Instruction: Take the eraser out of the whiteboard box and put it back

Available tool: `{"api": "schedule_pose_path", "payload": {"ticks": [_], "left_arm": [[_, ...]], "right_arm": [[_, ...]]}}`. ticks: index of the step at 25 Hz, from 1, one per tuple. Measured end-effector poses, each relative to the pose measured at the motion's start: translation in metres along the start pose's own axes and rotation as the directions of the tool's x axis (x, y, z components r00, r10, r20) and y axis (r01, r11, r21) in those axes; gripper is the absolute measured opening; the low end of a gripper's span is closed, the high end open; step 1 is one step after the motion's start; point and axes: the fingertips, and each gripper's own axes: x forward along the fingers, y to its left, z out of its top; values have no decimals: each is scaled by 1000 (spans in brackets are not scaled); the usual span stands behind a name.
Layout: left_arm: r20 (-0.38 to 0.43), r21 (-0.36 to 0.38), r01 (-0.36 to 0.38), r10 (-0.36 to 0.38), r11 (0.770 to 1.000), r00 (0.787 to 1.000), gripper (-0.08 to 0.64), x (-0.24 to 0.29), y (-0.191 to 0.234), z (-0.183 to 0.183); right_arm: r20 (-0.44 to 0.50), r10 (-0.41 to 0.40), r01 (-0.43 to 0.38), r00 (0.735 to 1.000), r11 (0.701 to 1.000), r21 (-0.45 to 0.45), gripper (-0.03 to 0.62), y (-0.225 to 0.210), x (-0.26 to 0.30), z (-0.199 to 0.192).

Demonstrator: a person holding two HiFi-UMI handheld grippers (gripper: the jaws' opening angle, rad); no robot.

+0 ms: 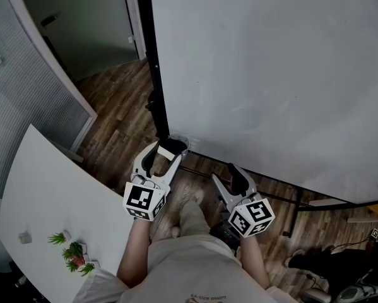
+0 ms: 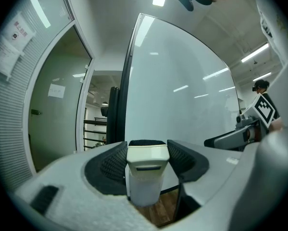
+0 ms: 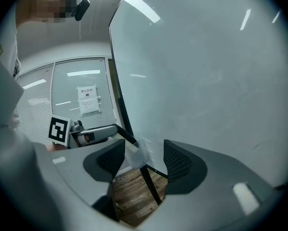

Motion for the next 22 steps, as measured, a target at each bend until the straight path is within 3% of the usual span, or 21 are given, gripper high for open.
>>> {"api": "schedule_pose_path", "payload": {"ticks": [22], "left_arm": [[-66,25,-12,14,1000,998,258,23,2,-24]], "right_arm": [[-37,5,-4,999,999,33,252,-19,8,-11]]}}
